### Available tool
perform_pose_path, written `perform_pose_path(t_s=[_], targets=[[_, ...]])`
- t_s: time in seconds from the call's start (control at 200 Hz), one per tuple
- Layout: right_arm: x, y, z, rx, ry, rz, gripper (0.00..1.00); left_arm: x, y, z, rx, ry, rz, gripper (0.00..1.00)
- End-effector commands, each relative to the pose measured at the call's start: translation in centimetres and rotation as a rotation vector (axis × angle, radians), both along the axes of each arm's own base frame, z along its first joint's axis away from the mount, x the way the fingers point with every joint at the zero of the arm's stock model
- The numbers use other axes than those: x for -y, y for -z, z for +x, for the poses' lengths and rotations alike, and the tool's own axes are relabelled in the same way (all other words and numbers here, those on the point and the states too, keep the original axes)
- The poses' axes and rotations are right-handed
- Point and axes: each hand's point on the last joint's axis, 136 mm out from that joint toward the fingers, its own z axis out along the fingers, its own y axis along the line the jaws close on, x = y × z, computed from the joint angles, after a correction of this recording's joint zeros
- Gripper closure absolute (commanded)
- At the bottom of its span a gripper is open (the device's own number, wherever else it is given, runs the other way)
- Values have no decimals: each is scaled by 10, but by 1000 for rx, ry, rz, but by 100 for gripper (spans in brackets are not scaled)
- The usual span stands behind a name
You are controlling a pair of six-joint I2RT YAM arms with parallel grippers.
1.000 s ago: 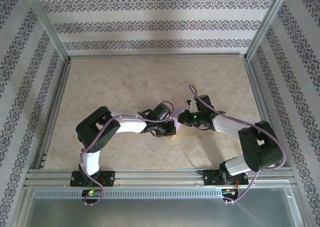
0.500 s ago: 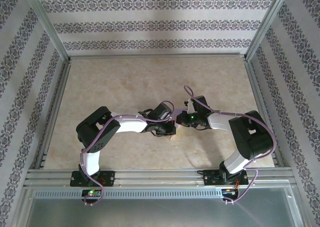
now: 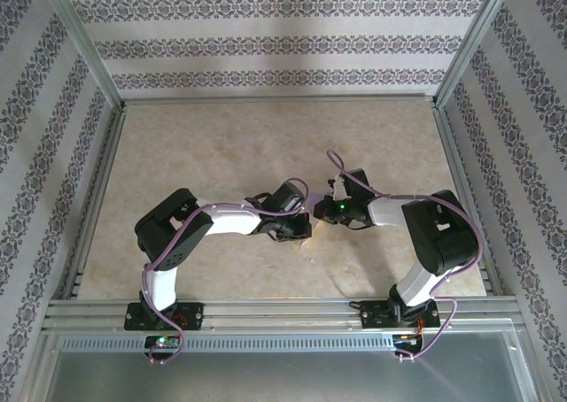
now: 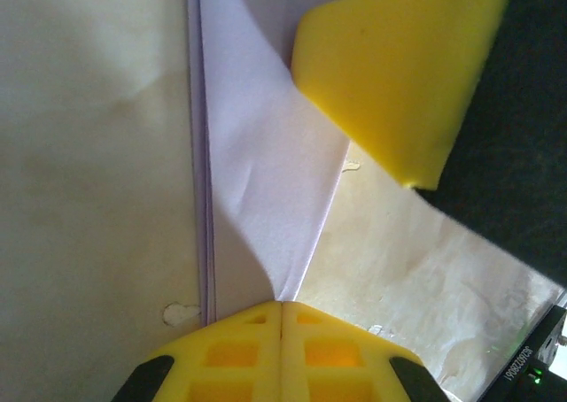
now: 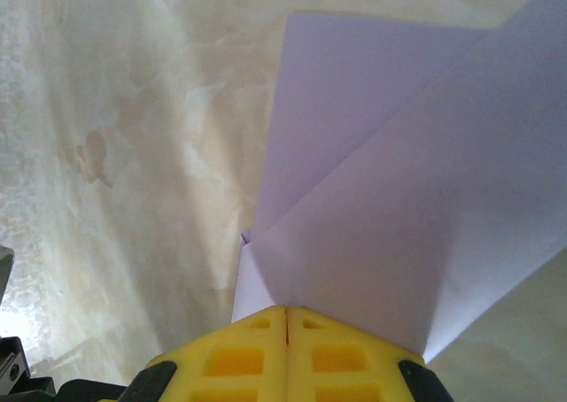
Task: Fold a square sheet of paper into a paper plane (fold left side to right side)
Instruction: Fold the wing for the fifth time at the center of the table.
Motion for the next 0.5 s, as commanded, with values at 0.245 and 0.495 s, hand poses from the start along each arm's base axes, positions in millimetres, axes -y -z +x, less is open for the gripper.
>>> perform_pose_path(t_s=[0.245, 0.495], targets=[[27, 6, 39, 37, 75, -57, 100, -47, 53, -28, -111, -8, 241, 100], [38, 4, 60, 30, 119, -46, 100, -46, 53, -28, -113, -4, 239, 100]])
